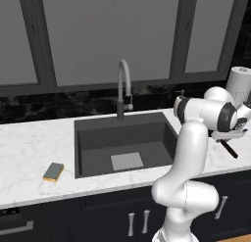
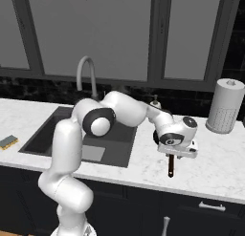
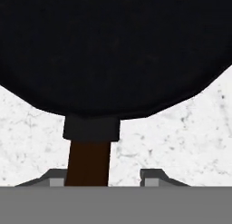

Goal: Pick the pan and sponge and place them into the sink. Then turn on the water.

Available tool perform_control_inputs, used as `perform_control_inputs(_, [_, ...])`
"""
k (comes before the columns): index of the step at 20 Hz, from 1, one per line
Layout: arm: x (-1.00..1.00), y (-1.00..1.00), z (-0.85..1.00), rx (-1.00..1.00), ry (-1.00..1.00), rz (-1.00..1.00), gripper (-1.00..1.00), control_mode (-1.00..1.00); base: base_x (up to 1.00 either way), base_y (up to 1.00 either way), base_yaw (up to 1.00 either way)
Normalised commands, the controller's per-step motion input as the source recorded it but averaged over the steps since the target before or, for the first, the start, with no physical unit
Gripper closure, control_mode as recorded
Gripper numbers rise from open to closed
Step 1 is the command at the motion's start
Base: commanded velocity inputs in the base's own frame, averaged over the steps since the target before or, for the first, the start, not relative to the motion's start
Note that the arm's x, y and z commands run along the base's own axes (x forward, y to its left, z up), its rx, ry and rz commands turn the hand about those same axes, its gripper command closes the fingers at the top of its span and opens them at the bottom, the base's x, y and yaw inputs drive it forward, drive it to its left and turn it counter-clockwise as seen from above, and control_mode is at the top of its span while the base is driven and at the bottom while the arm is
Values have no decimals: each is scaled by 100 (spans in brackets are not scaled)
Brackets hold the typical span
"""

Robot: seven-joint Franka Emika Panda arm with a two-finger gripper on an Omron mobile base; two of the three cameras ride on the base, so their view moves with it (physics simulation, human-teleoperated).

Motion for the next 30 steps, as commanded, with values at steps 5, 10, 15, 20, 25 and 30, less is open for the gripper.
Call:
perform_control_inputs(5, [0,0,0,0,0,1,100,-100,0,0,0])
perform_control_inputs(10, [-8,2,26,-1,-9,17,100,-100,0,0,0])
perform_control_inputs(15, [-38,0,63,-1,-12,19,100,-100,0,0,0])
perform_control_inputs(20, [-34,1,67,-4,-10,15,100,-100,0,0,0])
perform_control_inputs(25, [-27,14,79,-9,-15,15,100,-100,0,0,0])
perform_control_inputs(30, [-11,39,69,-11,-11,15,100,-100,0,0,0])
